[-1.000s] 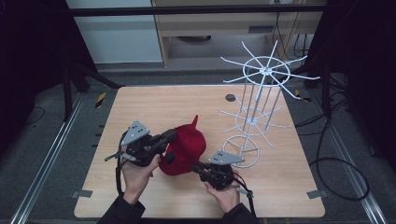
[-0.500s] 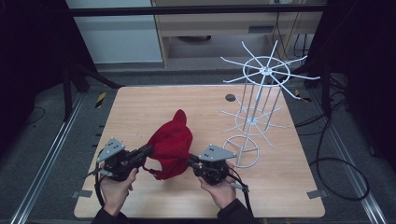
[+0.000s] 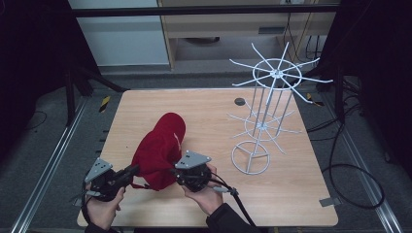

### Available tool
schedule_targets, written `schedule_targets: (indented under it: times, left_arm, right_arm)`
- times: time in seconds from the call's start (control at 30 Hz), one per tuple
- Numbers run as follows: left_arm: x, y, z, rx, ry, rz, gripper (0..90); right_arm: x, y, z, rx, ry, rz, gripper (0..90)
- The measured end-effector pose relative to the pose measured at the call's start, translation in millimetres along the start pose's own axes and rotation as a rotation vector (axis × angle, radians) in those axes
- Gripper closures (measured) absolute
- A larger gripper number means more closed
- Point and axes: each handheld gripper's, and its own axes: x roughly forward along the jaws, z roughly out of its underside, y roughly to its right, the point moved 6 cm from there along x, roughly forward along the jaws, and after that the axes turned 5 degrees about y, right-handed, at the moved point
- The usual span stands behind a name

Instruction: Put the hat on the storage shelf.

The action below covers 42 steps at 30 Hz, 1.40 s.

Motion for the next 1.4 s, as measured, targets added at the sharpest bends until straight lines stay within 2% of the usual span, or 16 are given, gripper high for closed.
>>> schedule_targets:
  times: [0.17, 0.23, 0.3, 0.33, 0.5, 0.53, 0.73, 0.8, 0.87, 0.97, 1.03, 1.1, 1.17, 1.2, 1.33, 1.4]
  left_arm:
    - [2.2, -12.0, 12.6, 0.014, -0.044, -0.047, 82.4]
    - [3.1, -15.8, 16.6, 0.037, -0.062, -0.07, 82.4]
    - [4.5, -21.3, 20.2, 0.07, -0.086, -0.114, 82.6]
    - [6.5, -26.7, 24.9, 0.071, -0.112, -0.135, 82.7]
    - [11.7, -33.7, 37.4, 0.065, -0.181, -0.156, 82.8]
    - [13.2, -33.6, 41.0, 0.072, -0.2, -0.156, 82.7]
    - [16.4, -25.3, 51.2, 0.128, -0.254, -0.13, 82.1]
    - [15.9, -25.1, 52.1, 0.137, -0.256, -0.126, 79.2]
    - [12.7, -28.0, 51.9, 0.124, -0.246, -0.131, 69.6]
    - [1.8, -36.3, 47.2, 0.096, -0.194, -0.163, 55.7]
    - [-6.9, -41.2, 42.7, 0.068, -0.147, -0.17, 52.6]
    - [-13.4, -42.6, 36.5, 0.058, -0.101, -0.149, 52.1]
    - [-17.4, -41.5, 30.7, 0.069, -0.073, -0.137, 52.4]
    - [-19.5, -39.0, 26.1, 0.076, -0.049, -0.113, 52.7]
    - [-19.6, -33.3, 24.5, 0.08, -0.051, -0.056, 52.4]
    - [-21.0, -32.7, 24.6, 0.082, -0.05, -0.042, 52.5]
  right_arm:
    - [10.8, -5.5, -2.4, -0.002, 0.008, -0.025, 64.8]
    - [9.3, -6.7, -1.1, -0.004, 0.011, -0.037, 62.9]
    - [4.8, -5.6, -0.5, 0.001, 0.031, -0.032, 61.4]
    - [1.4, -3.8, -0.4, 0.005, 0.041, -0.028, 59.7]
    - [-14.9, 11.1, 6.3, 0.022, 0.048, 0.009, 56.0]
    - [-22.1, 19.4, 13.9, 0.047, 0.038, 0.019, 54.5]
    - [-35.7, 36.4, 32.2, 0.097, 0.042, 0.054, 47.9]
    - [-42.1, 43.9, 39.7, 0.112, 0.049, 0.069, 45.6]
    - [-48.7, 49.2, 45.8, 0.116, 0.05, 0.082, 44.3]
    - [-60.8, 55.2, 55.4, 0.125, 0.052, 0.093, 42.6]
    - [-69.4, 58.5, 62.2, 0.128, 0.049, 0.106, 42.3]
    - [-77.9, 62.0, 68.2, 0.132, 0.045, 0.116, 42.5]
    - [-85.5, 63.9, 72.7, 0.131, 0.041, 0.122, 43.2]
    - [-88.2, 64.1, 74.3, 0.128, 0.039, 0.122, 43.6]
    - [-101.3, 64.8, 83.7, 0.132, 0.022, 0.13, 44.7]
    - [-107.1, 66.2, 88.3, 0.142, 0.017, 0.134, 44.7]
